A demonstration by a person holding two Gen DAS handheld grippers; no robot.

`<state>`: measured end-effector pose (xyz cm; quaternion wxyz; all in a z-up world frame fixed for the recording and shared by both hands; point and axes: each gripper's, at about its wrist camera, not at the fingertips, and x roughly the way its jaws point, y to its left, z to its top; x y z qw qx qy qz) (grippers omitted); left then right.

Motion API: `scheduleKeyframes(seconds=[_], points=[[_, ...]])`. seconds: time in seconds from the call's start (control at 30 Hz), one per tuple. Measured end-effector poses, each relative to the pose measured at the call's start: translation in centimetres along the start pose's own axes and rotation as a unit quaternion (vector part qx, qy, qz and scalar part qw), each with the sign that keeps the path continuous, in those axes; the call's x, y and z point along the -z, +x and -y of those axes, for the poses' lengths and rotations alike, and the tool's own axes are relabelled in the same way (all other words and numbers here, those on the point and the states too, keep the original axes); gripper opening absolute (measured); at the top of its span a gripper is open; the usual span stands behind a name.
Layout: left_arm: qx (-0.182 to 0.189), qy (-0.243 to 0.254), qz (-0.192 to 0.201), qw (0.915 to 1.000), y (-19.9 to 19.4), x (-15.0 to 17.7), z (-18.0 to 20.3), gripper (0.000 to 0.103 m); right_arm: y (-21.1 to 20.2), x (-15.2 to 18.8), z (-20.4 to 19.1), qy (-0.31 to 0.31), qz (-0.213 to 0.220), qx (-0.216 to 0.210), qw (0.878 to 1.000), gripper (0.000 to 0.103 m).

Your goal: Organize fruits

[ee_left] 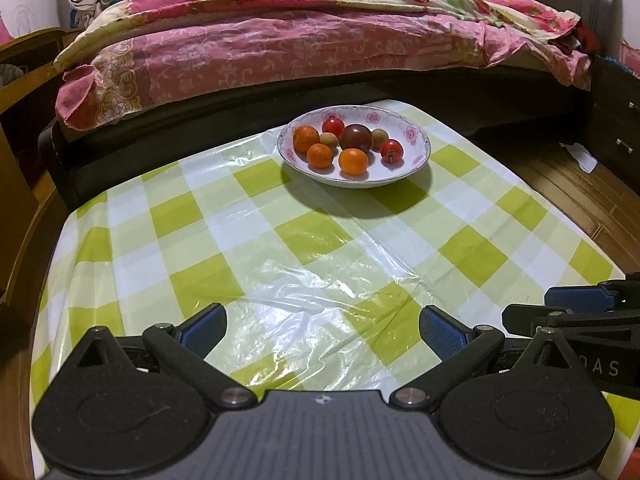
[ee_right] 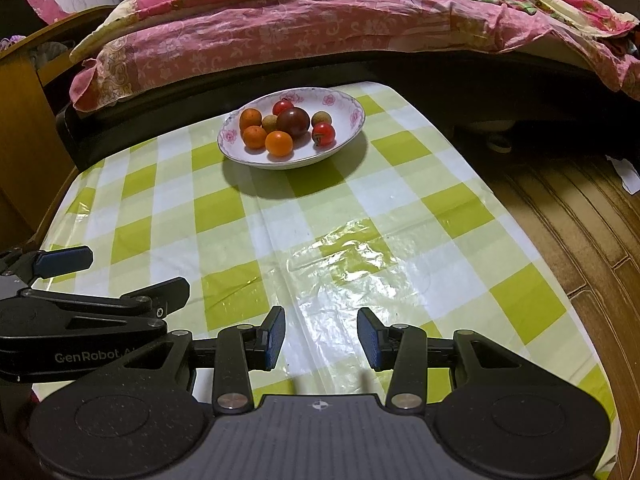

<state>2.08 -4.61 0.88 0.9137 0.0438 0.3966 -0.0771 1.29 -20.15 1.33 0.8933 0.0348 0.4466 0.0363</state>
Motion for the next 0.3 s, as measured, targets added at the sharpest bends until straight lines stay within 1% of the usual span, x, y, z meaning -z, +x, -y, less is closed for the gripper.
scheduleKeyframes(seconds=[0.3], points=[[-0.003, 0.002, 0.001, 1.0, -0.04, 0.39, 0.1, 0.103, 0.07, 0.07, -0.09, 0.0, -0.002, 0.001, 1.0, 0.038]])
